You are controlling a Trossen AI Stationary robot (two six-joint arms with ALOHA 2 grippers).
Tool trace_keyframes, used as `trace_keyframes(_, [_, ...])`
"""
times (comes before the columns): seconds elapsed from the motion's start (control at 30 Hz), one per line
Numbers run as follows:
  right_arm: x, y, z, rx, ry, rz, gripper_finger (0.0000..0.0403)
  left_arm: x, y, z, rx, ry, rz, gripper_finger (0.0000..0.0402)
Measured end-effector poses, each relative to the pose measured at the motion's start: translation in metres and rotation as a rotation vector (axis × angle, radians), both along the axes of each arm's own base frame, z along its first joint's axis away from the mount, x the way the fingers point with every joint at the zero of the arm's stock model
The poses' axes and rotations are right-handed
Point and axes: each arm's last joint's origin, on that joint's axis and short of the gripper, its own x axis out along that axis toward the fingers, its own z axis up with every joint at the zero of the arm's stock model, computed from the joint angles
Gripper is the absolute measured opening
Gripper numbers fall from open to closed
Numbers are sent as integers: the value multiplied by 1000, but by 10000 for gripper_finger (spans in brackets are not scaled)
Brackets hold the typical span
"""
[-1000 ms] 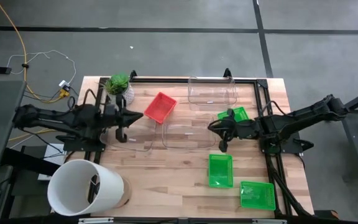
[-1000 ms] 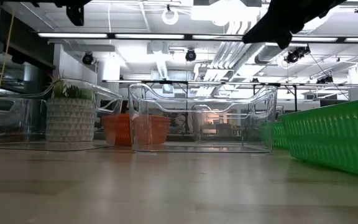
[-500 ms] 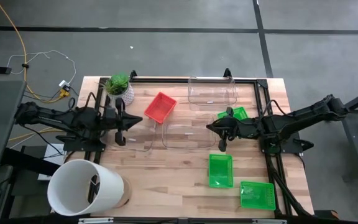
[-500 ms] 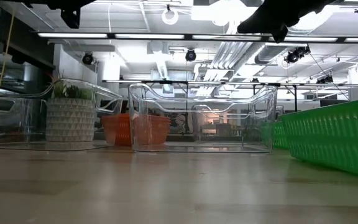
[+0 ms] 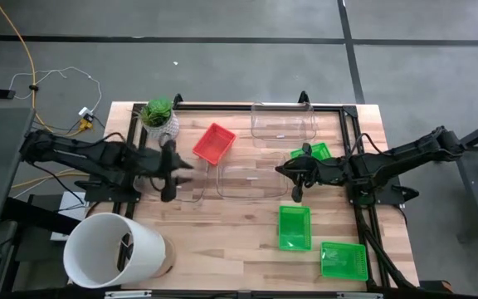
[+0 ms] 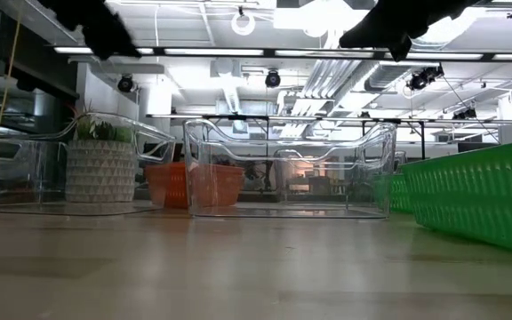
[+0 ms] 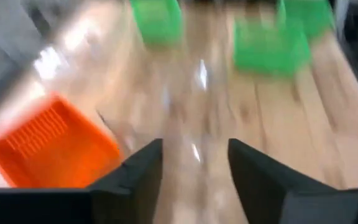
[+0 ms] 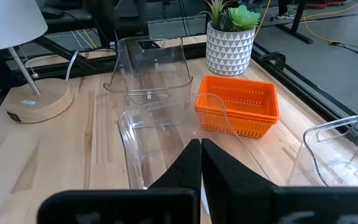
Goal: Stack baskets by color
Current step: Stack the bottom left transparent bin on the bottom right transparent bin
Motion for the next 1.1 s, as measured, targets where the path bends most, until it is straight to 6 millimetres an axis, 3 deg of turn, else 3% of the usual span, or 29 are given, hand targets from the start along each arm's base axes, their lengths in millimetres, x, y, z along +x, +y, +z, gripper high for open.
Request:
trace_keyframes(0.17, [0,0,0,0,1,0,0,11,-11,-14,-157,261,-90,224])
trace_keyframes(0.27, [0,0,0,0,1,0,0,15,-21,-26,-167,378,-135,238])
trace_keyframes(0.67, [0,0,-1,0,7,0,0,24,-49,-54,27,588,-285,239])
trace_keyframes(1.1, [0,0,-1,4,12,-2,0,39,-53,-96,121,867,-246,239])
